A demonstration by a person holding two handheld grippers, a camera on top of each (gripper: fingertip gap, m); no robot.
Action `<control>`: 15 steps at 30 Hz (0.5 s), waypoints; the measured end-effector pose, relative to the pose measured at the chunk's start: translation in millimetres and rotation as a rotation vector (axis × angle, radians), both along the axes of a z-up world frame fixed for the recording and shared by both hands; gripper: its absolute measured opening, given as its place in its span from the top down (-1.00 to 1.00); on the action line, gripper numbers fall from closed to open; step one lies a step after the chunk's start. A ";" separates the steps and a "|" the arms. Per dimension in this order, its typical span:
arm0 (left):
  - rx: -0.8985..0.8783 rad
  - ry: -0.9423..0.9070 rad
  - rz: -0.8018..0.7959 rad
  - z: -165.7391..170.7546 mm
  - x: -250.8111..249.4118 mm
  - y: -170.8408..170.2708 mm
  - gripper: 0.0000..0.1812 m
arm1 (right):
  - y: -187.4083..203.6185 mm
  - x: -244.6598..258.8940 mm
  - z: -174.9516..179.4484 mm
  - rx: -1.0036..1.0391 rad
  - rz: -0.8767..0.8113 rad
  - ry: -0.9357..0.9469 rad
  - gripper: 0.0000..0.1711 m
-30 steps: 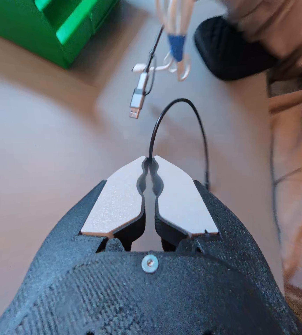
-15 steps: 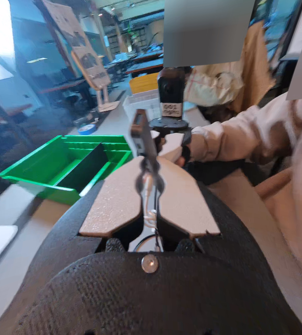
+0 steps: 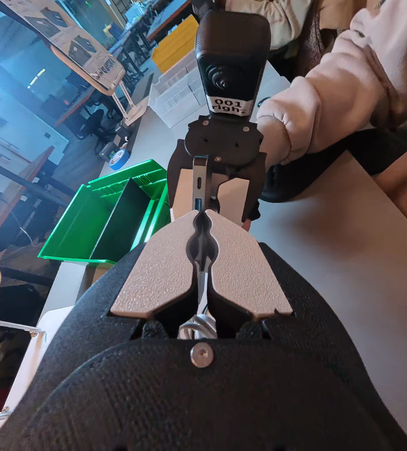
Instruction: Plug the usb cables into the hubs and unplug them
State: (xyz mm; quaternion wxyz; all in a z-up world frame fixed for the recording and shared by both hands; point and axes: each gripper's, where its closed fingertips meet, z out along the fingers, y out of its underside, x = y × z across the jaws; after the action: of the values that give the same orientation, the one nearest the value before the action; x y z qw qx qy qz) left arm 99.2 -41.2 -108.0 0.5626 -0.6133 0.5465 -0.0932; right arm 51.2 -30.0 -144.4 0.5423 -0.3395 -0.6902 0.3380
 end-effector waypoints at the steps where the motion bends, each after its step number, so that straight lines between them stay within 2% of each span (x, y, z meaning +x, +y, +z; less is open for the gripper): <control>1: -0.007 0.012 -0.007 -4.1 1.5 -0.5 1.00 | -1.7 -0.5 -3.3 0.010 0.004 -0.017 0.87; 4: 0.003 0.016 -0.017 -4.6 1.9 -1.7 1.00 | 0.3 0.8 -1.9 0.007 -0.005 -0.027 0.88; 6: 0.017 -0.035 -0.004 11.2 -6.5 -1.0 0.97 | 5.4 3.3 6.4 0.039 -0.032 0.008 0.88; 10: -0.126 -0.213 0.069 43.1 -55.0 4.1 0.82 | 30.6 19.6 32.2 -0.020 -0.106 0.119 0.89; 12: -0.249 -0.179 0.145 25.3 -86.6 11.9 0.77 | 44.5 29.4 48.4 -0.108 -0.121 0.199 0.89; 15: -0.375 -0.007 0.283 -26.9 -128.9 23.2 0.80 | 60.2 42.5 64.1 -0.240 -0.121 0.286 0.87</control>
State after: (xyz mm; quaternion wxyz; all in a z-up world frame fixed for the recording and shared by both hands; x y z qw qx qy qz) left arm -29.7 -18.0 -135.0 0.4483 -0.7772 0.4262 -0.1154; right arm 93.7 30.2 -80.4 0.6097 -0.3911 -0.5393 0.4294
